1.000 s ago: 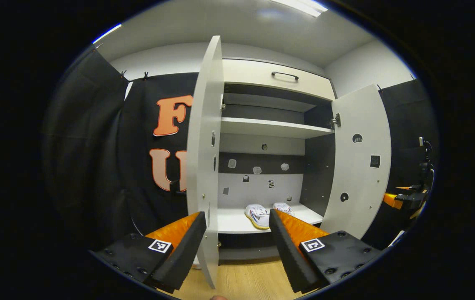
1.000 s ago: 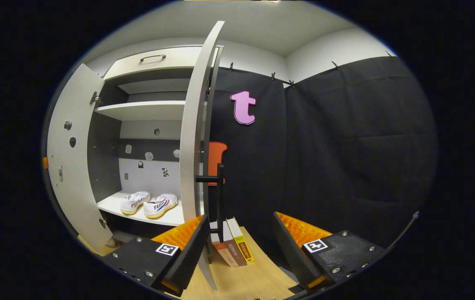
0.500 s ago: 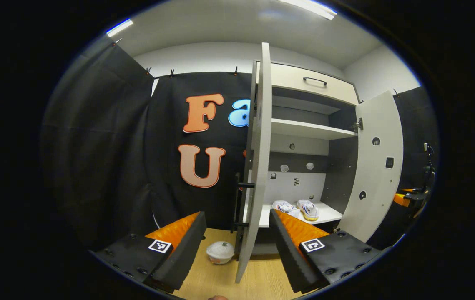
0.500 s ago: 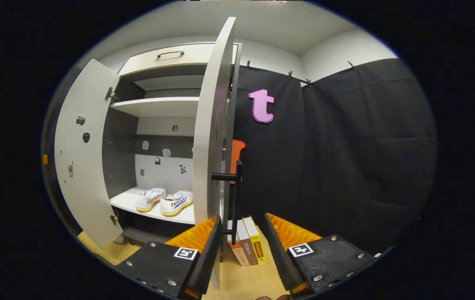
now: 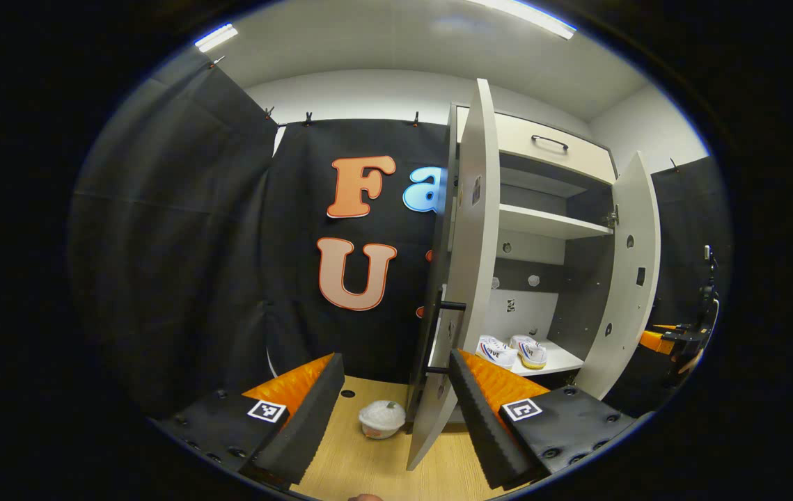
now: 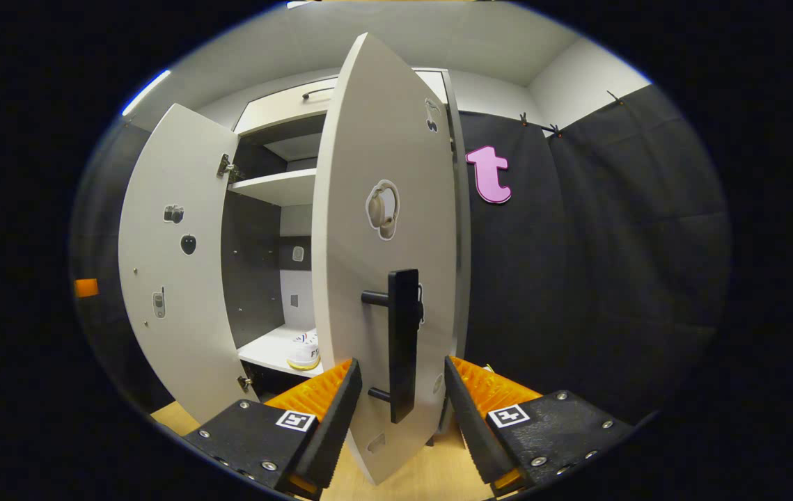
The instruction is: Grab one shoe with the right hand and put it into the shoe cabinet, grab the other shoe with the left hand and put it into the shoe cabinet; then close the right door with the right hand and the left door with the left hand.
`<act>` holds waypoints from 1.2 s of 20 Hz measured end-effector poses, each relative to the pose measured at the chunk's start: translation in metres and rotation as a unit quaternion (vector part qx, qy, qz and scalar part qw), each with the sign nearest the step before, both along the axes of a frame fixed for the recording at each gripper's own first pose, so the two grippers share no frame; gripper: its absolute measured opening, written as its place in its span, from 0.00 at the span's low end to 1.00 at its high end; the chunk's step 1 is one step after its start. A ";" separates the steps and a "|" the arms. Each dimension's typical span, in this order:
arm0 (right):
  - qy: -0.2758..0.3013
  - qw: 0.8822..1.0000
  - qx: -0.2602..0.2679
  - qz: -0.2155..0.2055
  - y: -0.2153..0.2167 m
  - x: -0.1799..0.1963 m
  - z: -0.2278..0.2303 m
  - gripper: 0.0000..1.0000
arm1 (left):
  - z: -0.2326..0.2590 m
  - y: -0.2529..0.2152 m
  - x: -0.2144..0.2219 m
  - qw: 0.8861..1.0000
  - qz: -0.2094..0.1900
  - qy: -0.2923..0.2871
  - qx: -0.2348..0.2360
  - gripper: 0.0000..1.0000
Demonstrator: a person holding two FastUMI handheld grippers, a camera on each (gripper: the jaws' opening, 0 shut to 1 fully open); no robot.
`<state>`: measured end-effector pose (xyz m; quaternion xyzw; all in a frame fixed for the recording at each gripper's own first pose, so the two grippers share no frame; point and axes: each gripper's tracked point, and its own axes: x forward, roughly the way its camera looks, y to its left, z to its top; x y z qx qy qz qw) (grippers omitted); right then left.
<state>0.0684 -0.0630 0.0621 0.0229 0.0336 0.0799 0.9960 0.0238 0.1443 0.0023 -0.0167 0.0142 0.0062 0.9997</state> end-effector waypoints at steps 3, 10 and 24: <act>0.005 0.999 0.019 0.029 0.032 0.019 -0.005 0.79 | 0.001 0.008 0.001 1.000 0.006 0.000 0.000 0.97; 0.009 1.000 0.009 0.029 0.102 0.079 -0.012 0.84 | -0.008 0.033 -0.005 0.999 0.033 0.011 0.001 0.94; -0.005 1.000 -0.020 -0.016 0.113 0.121 -0.019 0.77 | -0.037 -0.001 0.056 0.998 -0.054 0.022 0.008 0.96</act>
